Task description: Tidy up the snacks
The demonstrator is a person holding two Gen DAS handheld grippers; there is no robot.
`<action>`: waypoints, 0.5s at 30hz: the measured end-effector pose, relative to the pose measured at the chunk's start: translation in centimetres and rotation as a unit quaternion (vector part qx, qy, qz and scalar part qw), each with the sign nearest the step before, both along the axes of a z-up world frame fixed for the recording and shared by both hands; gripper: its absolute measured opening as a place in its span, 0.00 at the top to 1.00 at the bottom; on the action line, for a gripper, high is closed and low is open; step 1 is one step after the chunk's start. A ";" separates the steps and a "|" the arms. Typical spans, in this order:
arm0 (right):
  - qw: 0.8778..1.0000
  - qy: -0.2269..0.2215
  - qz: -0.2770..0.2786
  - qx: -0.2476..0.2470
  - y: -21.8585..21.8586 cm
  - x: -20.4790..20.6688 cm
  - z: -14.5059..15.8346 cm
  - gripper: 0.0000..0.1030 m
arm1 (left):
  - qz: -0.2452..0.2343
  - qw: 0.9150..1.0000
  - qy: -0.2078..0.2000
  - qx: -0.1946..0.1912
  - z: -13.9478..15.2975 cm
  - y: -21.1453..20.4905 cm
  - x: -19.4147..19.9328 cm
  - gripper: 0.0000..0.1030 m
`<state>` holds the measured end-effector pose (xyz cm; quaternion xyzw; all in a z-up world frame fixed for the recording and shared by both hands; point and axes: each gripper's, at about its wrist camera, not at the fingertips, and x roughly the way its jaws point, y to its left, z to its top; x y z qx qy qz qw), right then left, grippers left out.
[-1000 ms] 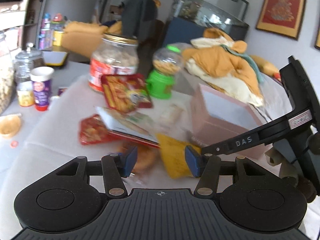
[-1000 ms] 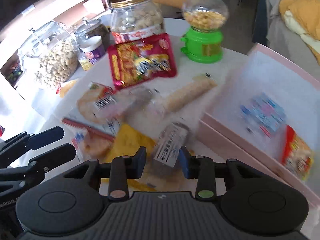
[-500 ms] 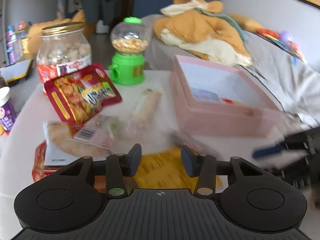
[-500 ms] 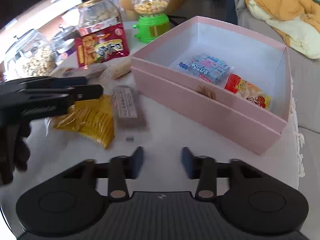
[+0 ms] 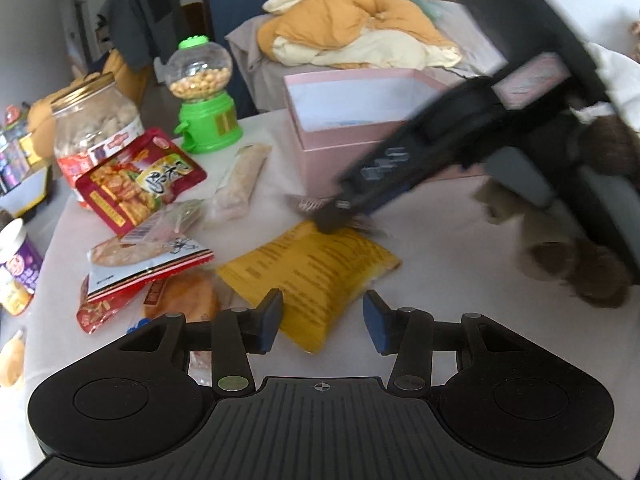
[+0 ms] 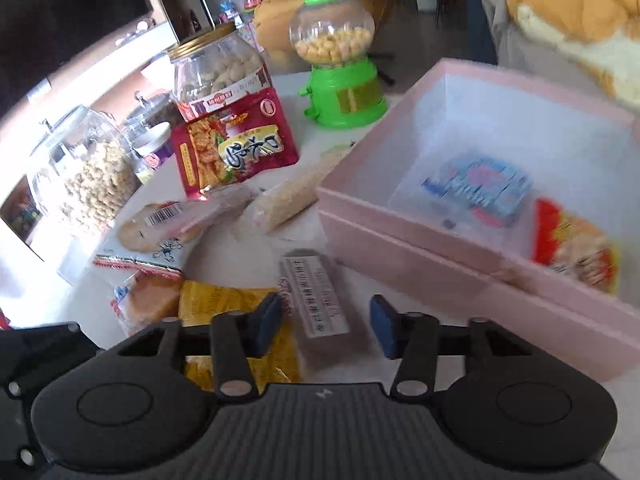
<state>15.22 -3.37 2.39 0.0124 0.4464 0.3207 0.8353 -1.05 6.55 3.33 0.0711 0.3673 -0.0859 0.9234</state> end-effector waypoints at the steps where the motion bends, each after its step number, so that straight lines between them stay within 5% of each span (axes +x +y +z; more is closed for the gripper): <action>1: 1.000 0.008 0.007 0.006 -0.4 -0.2 0.0 0.64 | 0.001 1.000 0.000 -0.001 0.0 0.1 0.1 0.52; 5: 1.000 0.005 0.013 -0.028 -2.6 -2.4 0.2 0.88 | 0.005 1.000 -0.012 -0.013 0.4 0.4 0.2 0.52; 9: 0.998 -0.004 0.001 -0.057 -5.5 -4.1 -0.3 0.92 | 0.032 0.996 -0.050 -0.064 1.8 1.6 1.7 0.52; 15: 0.996 -0.042 -0.039 -0.074 -7.5 -4.3 -0.5 0.92 | 0.061 0.995 -0.048 -0.062 0.9 3.0 6.6 0.53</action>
